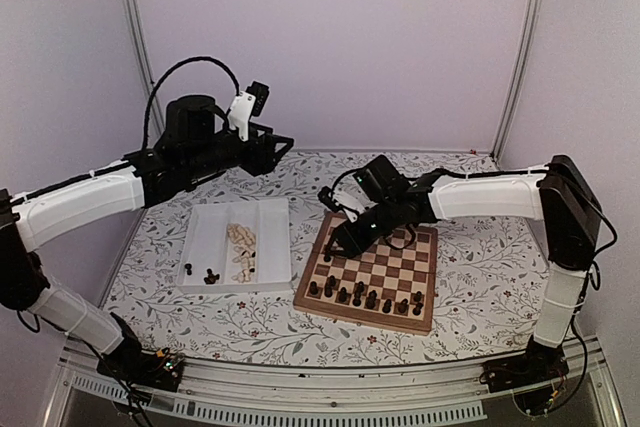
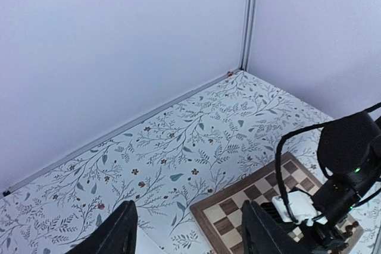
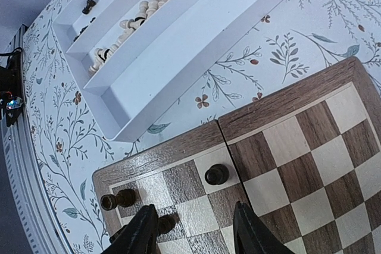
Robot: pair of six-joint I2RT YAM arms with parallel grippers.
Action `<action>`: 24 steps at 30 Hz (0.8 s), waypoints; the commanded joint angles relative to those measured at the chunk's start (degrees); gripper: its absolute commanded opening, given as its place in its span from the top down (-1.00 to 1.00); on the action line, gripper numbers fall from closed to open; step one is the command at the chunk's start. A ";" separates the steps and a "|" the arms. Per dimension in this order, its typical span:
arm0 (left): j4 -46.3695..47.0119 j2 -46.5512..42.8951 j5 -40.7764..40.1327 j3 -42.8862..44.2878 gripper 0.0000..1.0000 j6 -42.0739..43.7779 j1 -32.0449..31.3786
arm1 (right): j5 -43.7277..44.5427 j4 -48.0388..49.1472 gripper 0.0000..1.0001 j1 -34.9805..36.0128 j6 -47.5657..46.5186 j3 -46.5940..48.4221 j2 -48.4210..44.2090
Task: Set up the chess pieces on the board
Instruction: Pick up the chess piece from the chessboard.
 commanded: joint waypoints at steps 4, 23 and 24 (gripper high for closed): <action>8.67 -2.17 9.34 -11.16 -0.17 -7.07 10.56 | -1.23 -4.45 0.09 -0.22 -1.21 5.62 5.59; 7.18 -3.90 11.03 -11.04 -0.12 -5.96 11.79 | -0.13 -4.47 0.42 0.13 -0.38 10.57 11.40; 7.12 -3.75 11.19 -10.96 -0.12 -6.05 11.76 | -0.23 -4.46 0.46 0.14 -0.40 10.74 11.66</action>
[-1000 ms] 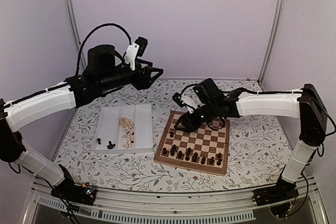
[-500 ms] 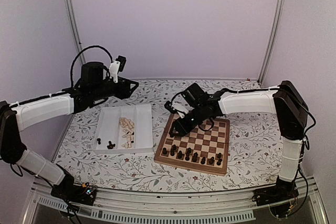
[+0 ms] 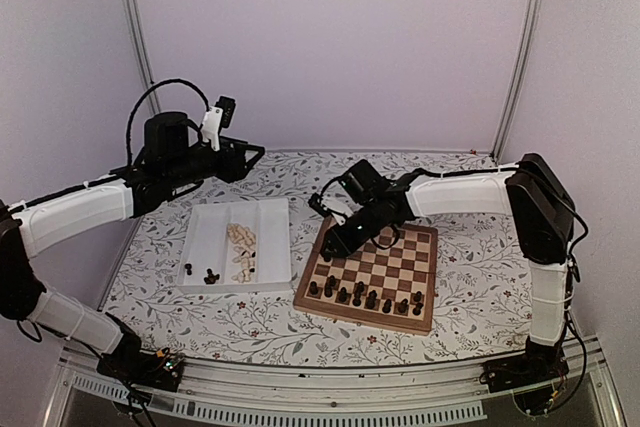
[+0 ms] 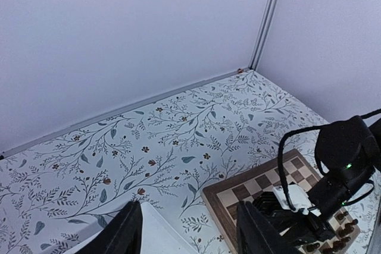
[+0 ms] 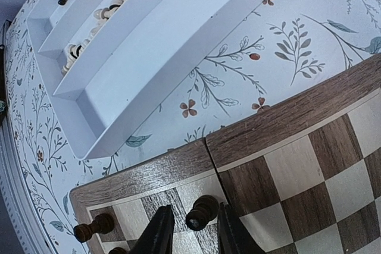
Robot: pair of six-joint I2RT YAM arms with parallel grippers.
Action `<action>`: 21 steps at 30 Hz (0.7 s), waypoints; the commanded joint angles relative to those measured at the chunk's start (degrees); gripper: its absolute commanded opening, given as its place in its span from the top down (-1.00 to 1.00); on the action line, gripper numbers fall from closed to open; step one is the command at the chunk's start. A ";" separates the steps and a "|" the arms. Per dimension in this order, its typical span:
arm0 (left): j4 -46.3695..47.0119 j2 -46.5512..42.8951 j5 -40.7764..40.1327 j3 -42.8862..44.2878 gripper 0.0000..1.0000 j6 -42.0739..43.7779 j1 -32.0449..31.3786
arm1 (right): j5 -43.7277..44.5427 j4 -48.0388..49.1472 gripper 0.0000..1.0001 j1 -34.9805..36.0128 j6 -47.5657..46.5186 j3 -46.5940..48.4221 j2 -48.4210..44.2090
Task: Set up the chess pieces on the board
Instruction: Pick up the chess piece from the chessboard.
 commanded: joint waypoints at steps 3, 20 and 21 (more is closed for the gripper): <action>0.36 -0.03 1.31 0.72 -0.11 -0.06 0.35 | -0.07 -0.12 0.53 0.20 0.30 2.27 2.15; -0.66 0.86 2.02 1.37 -0.09 0.01 0.44 | 3.92 -1.19 0.88 0.29 1.34 0.11 -1.18; -0.70 0.86 1.99 1.39 -0.09 0.02 0.39 | 4.40 -1.27 0.88 0.33 1.51 -0.67 -2.24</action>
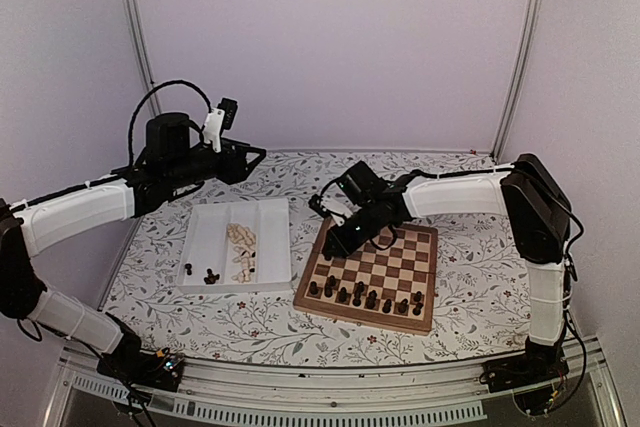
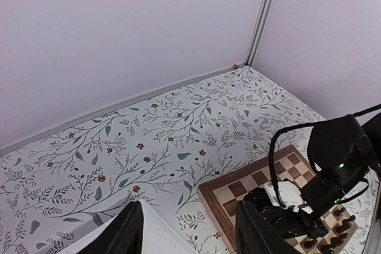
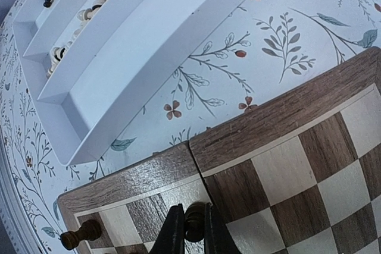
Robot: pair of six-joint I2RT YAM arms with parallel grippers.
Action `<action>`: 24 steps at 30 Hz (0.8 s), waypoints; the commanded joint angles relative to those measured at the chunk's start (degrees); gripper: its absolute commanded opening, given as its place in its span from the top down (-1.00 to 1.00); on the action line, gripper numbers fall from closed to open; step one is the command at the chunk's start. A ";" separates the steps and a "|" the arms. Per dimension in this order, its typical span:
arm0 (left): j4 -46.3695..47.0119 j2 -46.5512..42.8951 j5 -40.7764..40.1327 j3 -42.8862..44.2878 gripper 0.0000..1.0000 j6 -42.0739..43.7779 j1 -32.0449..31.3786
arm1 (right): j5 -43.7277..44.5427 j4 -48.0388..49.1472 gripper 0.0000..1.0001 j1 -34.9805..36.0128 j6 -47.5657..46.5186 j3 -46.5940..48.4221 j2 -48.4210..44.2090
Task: Set up the chess pieces on the board
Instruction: Pick up the chess piece from the chessboard, then place the chess piece on the chessboard.
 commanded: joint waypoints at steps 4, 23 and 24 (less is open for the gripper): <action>-0.54 0.16 0.59 1.43 -0.10 0.20 0.48 | 5.52 -3.19 0.89 0.23 1.18 -5.86 -10.93; -2.31 -1.36 -0.63 2.04 -0.10 1.51 0.48 | 8.97 -13.99 0.88 0.15 8.48 -27.75 -33.91; -2.27 -1.36 -0.65 1.94 -0.10 1.48 0.44 | 9.19 -14.23 0.88 0.16 8.55 -27.97 -33.97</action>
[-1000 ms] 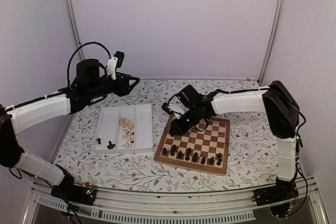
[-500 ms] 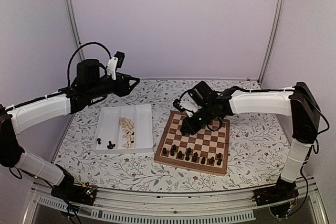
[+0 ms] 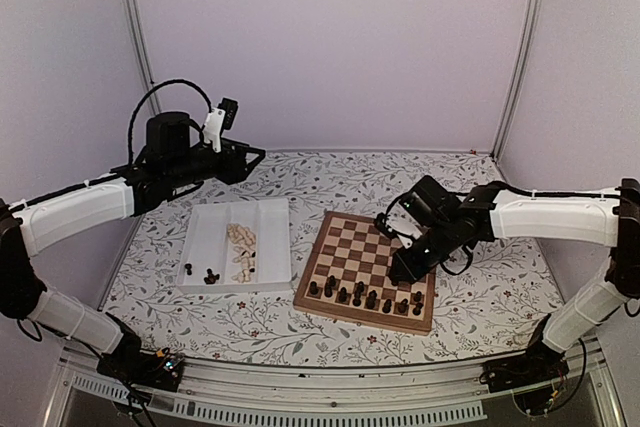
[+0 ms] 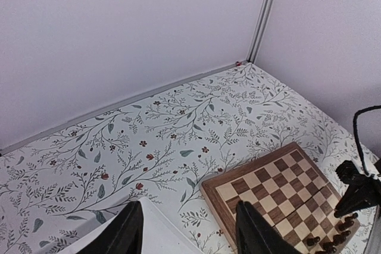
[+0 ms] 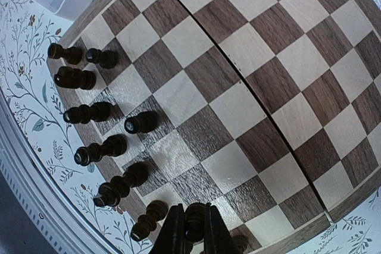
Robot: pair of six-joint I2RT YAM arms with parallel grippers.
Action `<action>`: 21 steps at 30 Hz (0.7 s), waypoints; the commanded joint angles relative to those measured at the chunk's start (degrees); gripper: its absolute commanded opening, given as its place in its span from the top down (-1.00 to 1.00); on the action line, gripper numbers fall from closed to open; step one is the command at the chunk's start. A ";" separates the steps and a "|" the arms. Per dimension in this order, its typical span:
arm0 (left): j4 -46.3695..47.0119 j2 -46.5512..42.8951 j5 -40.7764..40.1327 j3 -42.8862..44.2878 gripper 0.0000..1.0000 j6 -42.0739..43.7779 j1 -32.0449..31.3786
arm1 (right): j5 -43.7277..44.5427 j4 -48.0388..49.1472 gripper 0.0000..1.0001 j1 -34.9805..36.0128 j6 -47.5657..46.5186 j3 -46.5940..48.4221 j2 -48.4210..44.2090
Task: Set up the chess pieces on the board
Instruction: Place the chess piece on the chessboard.
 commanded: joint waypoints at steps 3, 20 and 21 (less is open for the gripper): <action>-0.66 -1.00 -0.37 1.03 -0.10 0.77 0.33 | 1.99 -3.22 0.88 0.12 1.62 -1.15 -2.02; -1.10 -0.01 -0.56 1.30 -0.10 0.89 0.28 | -0.08 -3.67 0.87 0.17 0.16 -1.86 2.20; -1.12 0.00 -0.52 1.30 -0.10 0.94 0.26 | -0.16 -3.55 0.87 0.18 0.06 -1.87 2.38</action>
